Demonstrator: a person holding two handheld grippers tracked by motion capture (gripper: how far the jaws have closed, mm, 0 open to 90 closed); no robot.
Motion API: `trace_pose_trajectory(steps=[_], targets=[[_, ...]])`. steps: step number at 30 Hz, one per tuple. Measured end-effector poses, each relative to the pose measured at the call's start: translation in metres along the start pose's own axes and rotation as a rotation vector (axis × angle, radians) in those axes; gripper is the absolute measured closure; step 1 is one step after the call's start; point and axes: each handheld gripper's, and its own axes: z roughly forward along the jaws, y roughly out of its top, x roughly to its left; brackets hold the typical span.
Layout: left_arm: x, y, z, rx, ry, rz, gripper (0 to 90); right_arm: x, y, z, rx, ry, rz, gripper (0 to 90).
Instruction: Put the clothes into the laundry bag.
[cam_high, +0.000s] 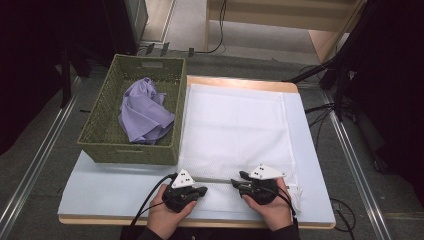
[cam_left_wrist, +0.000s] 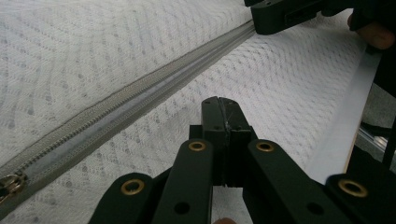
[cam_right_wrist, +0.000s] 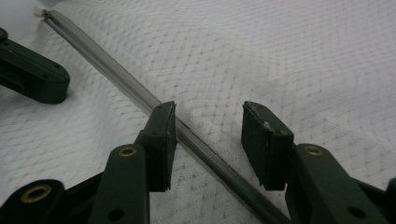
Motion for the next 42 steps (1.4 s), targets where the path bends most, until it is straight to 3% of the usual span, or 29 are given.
trace_pose_trajectory(steps=[3, 6, 9, 12, 13, 15, 19, 22, 27, 33, 37, 42], targets=[[0.001, 0.0, 0.0, -0.003, -0.004, -0.002, 90.0, -0.003, 0.0, 0.002, -0.001, -0.025, 0.011, 55.9], [0.0, 0.0, 0.0, -0.004, -0.004, -0.004, 90.0, -0.002, 0.0, 0.005, 0.021, 0.001, -0.009, 57.5], [0.0, 0.0, 0.0, -0.003, -0.004, -0.004, 90.0, -0.001, 0.002, 0.007, 0.027, 0.015, -0.036, 69.3], [0.001, 0.0, 0.0, -0.003, -0.003, -0.004, 90.0, -0.004, 0.006, 0.008, 0.039, 0.03, -0.011, 87.1], [0.001, 0.0, 0.0, -0.001, -0.002, -0.005, 90.0, -0.004, 0.007, 0.008, 0.051, 0.023, -0.017, 89.0], [0.001, 0.0, 0.0, 0.001, -0.004, -0.004, 90.0, -0.006, 0.013, 0.007, 0.04, 0.024, -0.016, 89.7], [0.001, 0.0, 0.0, 0.001, -0.006, -0.006, 90.0, -0.014, 0.029, 0.005, -0.032, 0.005, 0.006, 90.0], [0.001, 0.0, 0.0, 0.0, -0.006, -0.008, 90.0, -0.026, 0.036, 0.017, -0.038, -0.016, 0.028, 89.8], [0.001, 0.0, 0.0, 0.002, -0.007, -0.006, 90.0, -0.039, 0.031, 0.038, 0.015, -0.01, 0.078, 86.4], [0.001, 0.0, 0.0, 0.001, -0.005, -0.005, 90.0, -0.039, 0.029, 0.035, 0.024, 0.034, 0.049, 67.0], [0.001, 0.0, 0.0, 0.0, -0.005, -0.005, 90.0, -0.036, 0.026, 0.027, 0.036, -0.039, 0.029, 61.7], [0.001, 0.0, 0.0, 0.001, -0.007, -0.008, 90.0, -0.037, 0.021, 0.021, 0.053, -0.045, 0.007, 52.4]])
